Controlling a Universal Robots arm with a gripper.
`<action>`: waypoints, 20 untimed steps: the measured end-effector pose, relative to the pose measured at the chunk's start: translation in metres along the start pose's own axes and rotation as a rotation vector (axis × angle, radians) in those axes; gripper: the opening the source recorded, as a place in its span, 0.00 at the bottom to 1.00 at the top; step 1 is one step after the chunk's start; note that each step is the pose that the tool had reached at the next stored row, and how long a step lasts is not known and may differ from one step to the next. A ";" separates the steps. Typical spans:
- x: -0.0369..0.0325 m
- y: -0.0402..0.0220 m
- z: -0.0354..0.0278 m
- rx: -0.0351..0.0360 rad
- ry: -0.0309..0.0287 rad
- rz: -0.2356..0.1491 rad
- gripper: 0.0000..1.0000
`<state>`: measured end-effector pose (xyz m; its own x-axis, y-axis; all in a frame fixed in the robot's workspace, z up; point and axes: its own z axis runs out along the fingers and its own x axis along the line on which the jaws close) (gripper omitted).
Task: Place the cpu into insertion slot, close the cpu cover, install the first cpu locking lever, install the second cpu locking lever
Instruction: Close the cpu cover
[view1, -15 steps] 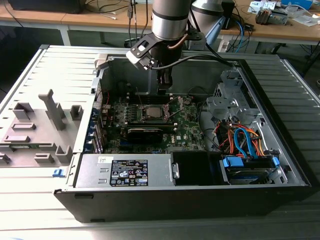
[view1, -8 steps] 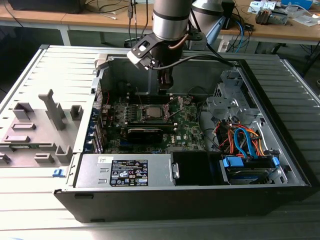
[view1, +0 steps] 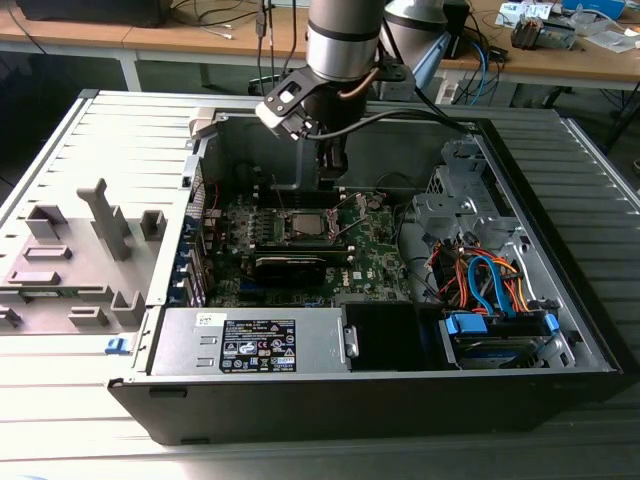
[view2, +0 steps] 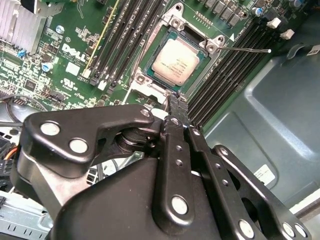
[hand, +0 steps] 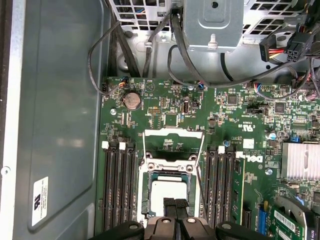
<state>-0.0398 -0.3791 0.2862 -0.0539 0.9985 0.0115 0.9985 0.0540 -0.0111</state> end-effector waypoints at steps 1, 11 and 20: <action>0.0000 0.0002 0.0000 0.0000 0.0000 0.000 0.11; -0.0001 0.0019 0.0003 0.0000 -0.0001 0.000 0.11; -0.0002 0.0041 0.0006 0.0000 0.0000 0.000 0.11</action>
<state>-0.0358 -0.3791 0.2856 -0.0538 0.9985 0.0116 0.9985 0.0540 -0.0111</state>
